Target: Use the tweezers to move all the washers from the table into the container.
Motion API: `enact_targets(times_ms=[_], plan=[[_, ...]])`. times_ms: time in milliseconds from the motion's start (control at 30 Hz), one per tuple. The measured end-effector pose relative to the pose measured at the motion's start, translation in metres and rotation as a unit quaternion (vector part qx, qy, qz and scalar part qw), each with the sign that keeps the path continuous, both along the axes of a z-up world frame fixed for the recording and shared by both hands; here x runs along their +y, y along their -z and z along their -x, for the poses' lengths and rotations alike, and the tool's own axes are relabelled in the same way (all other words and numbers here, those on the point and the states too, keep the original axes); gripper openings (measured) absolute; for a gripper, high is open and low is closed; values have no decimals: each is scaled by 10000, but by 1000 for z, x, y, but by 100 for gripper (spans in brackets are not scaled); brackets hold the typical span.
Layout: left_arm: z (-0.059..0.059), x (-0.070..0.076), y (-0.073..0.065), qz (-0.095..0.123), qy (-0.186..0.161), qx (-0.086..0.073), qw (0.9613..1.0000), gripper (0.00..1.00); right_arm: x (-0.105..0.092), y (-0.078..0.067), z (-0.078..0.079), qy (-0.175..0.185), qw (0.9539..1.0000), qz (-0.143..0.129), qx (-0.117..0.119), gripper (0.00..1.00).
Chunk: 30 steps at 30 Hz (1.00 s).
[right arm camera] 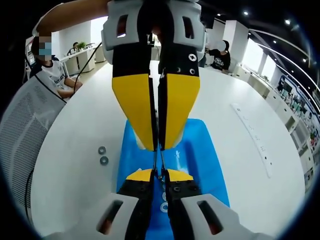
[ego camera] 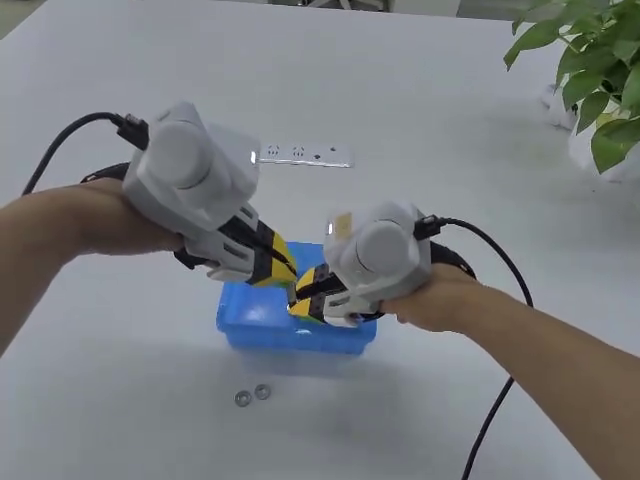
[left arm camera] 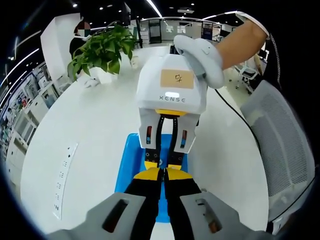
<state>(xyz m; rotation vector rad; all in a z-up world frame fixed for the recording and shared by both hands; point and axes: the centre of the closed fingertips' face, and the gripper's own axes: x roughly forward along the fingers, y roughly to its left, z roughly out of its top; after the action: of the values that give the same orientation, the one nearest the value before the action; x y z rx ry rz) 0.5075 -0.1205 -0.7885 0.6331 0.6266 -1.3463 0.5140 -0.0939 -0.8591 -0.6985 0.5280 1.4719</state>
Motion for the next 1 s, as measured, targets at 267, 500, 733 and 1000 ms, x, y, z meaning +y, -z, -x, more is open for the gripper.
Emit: enact_targets(times_ms=[267, 500, 733, 1000], plan=[[-1, 0, -2, -17, 14, -61, 10000, 6, 0, -2, -1, 3, 10000, 19, -47, 11], [1, 1, -6, -14, 12, -96, 10000, 6, 0, -6, 1, -21, 10000, 22, -85, 11], [5, 1, -15, 14, 10, -132, 9999, 6, 0, -15, 4, -17, 9999, -22, -135, 11], [12, 0, -28, 80, 29, -170, 9998, 6, 0, -28, 11, -2, 9998, -82, -185, 11]])
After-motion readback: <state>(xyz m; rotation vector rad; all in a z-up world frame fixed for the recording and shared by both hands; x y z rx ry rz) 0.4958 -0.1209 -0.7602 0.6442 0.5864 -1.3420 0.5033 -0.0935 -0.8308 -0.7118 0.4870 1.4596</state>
